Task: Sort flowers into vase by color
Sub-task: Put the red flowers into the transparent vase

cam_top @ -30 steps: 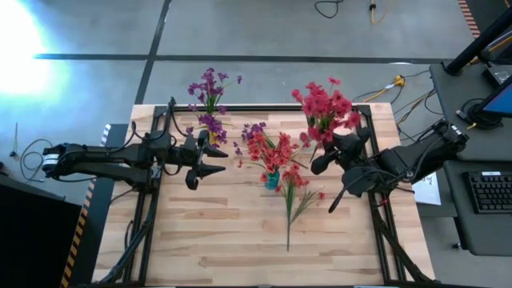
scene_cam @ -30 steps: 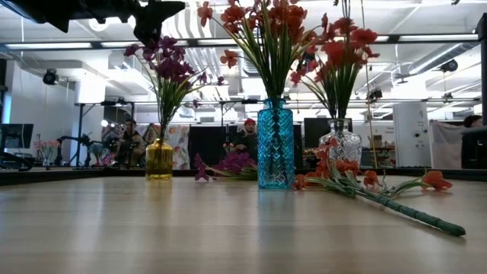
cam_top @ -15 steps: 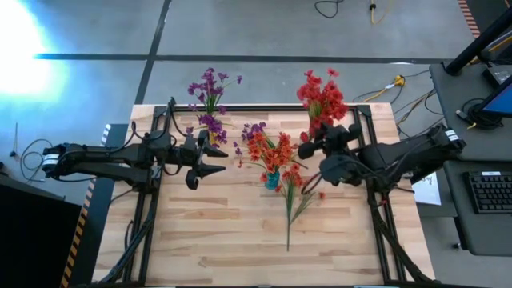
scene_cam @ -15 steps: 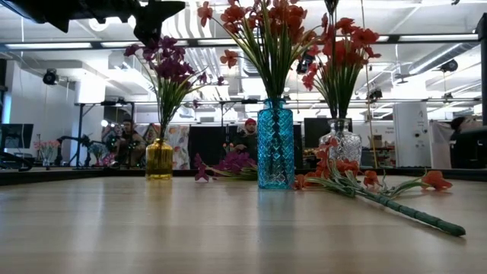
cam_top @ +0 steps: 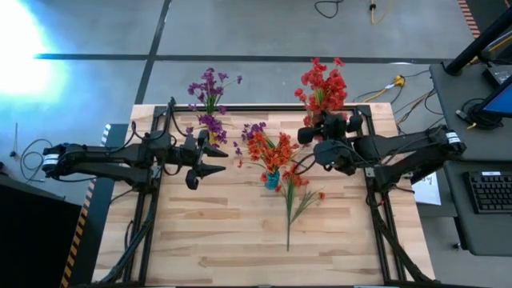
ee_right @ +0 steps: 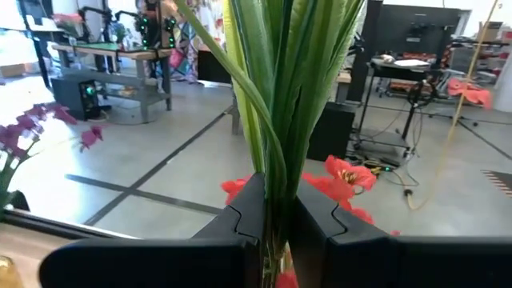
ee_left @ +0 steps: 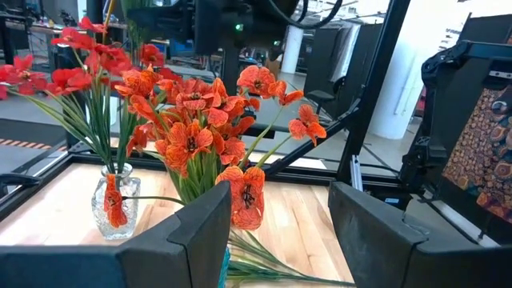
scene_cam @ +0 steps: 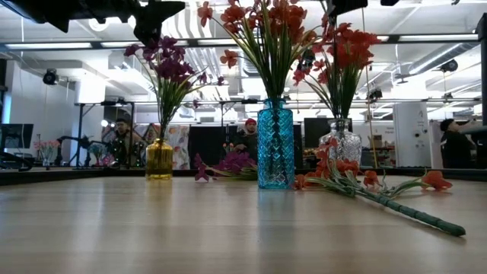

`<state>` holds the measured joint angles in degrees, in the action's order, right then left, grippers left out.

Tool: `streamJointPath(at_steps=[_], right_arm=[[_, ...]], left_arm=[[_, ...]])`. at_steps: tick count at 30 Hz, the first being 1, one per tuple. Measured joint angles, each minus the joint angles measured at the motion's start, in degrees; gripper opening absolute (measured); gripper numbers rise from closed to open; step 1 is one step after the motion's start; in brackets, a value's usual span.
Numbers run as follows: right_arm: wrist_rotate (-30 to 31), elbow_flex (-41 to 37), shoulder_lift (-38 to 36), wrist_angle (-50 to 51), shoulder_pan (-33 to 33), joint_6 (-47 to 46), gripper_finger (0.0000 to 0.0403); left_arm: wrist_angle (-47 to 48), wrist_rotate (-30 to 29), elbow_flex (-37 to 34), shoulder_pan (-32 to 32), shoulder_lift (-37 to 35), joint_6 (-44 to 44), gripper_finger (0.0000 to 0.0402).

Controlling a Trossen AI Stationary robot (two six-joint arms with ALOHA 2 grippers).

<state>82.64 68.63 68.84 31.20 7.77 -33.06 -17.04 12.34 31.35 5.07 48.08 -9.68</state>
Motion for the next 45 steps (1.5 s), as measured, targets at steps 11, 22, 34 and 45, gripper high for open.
streamJointPath(at_steps=[11,22,34,45], right_arm=[[0.01,-2.35,0.72,-0.22,-3.33,-0.83,0.0029],[0.01,-2.42,0.88,-0.43,-5.48,-1.00,0.0029],[-0.12,-2.44,4.38,-1.98,-7.31,-0.90,0.0029],[-0.10,-2.44,6.33,-1.99,-7.34,-0.96,0.0029]], left_arm=[[0.05,0.02,0.00,0.00,0.01,-0.02,0.0197],[0.07,0.02,0.00,-0.01,-0.01,-0.02,0.0197],[0.13,0.04,0.00,-0.01,0.00,-0.02,0.0197],[0.46,0.07,0.00,-0.01,-0.01,0.18,0.0197]])
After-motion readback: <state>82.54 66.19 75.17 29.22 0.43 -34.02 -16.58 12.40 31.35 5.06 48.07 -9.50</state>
